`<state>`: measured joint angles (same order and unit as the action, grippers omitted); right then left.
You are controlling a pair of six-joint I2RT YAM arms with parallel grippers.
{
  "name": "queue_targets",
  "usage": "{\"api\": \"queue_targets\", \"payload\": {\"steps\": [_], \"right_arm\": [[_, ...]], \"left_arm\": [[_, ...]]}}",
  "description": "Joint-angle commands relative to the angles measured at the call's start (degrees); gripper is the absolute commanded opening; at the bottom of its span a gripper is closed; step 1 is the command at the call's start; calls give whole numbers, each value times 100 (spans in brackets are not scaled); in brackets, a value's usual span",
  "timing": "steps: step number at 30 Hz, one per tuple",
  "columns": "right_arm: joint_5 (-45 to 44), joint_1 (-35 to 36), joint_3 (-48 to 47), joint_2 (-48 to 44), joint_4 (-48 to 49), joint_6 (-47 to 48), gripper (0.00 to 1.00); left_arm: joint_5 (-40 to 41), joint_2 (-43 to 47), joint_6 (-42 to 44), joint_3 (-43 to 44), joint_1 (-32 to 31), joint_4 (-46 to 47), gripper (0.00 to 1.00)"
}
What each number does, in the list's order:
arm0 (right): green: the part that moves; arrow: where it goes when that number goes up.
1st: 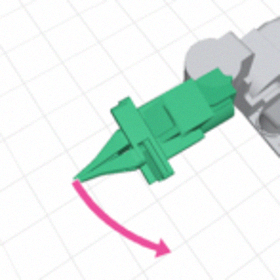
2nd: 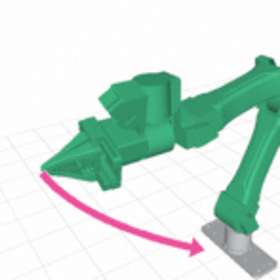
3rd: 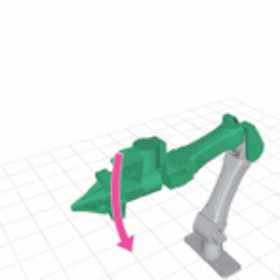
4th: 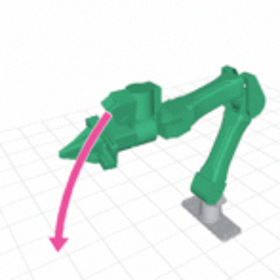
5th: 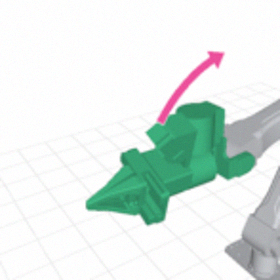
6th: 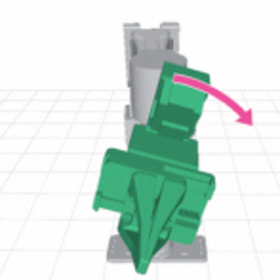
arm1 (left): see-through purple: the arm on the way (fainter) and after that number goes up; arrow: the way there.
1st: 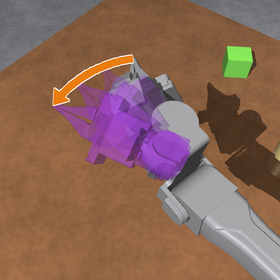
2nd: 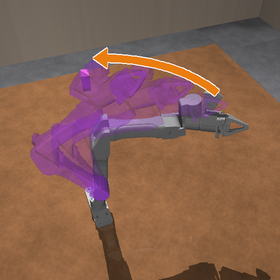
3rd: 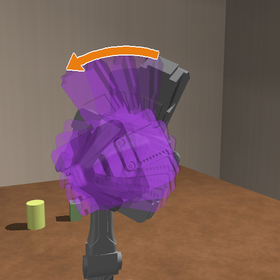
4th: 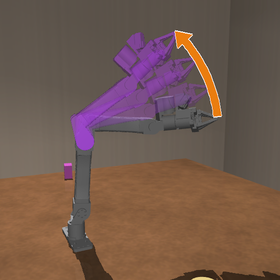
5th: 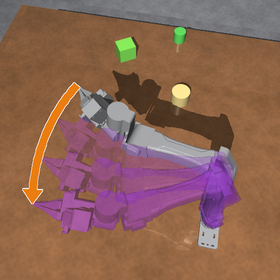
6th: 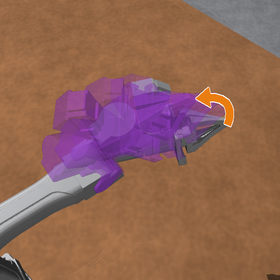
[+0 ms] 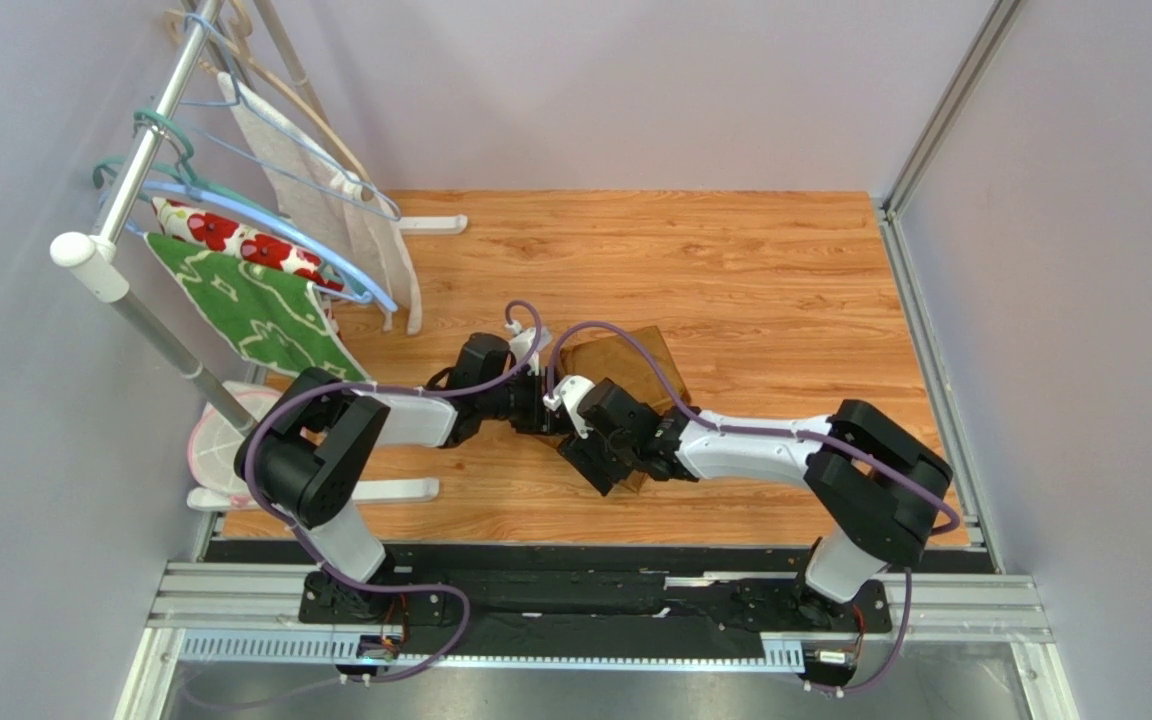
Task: Fold the napkin, place the utensils inside, and roll it up
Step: Roll the napkin with the utensil
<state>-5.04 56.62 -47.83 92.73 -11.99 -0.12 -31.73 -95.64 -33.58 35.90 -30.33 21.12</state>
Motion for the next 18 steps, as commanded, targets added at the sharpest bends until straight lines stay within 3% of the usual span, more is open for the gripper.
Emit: {"api": "queue_targets", "payload": {"steps": [1, 9, 14, 16, 17, 18], "right_arm": [[-173, 33, -226, 386, -461, -154, 63], [819, 25, 98, 545, -630, -848, 27], [1338, 24, 336, 571, -375, -981, 16], [1479, 7, 433, 580, -287, -999, 14], [1497, 7, 459, 588, -234, -1016, 14], [1532, 7, 477, 597, -216, -1025, 14]], "left_arm": [[-141, -113, 203, 110, 44, -346, 53], [-202, -69, 124, 224, 132, -258, 60], [-53, 360, -8, 303, 264, -293, 65], [131, 641, 18, 443, 360, -511, 72], [201, 721, 114, 505, 387, -635, 82], [332, 800, 167, 575, 431, -749, 83]]}}
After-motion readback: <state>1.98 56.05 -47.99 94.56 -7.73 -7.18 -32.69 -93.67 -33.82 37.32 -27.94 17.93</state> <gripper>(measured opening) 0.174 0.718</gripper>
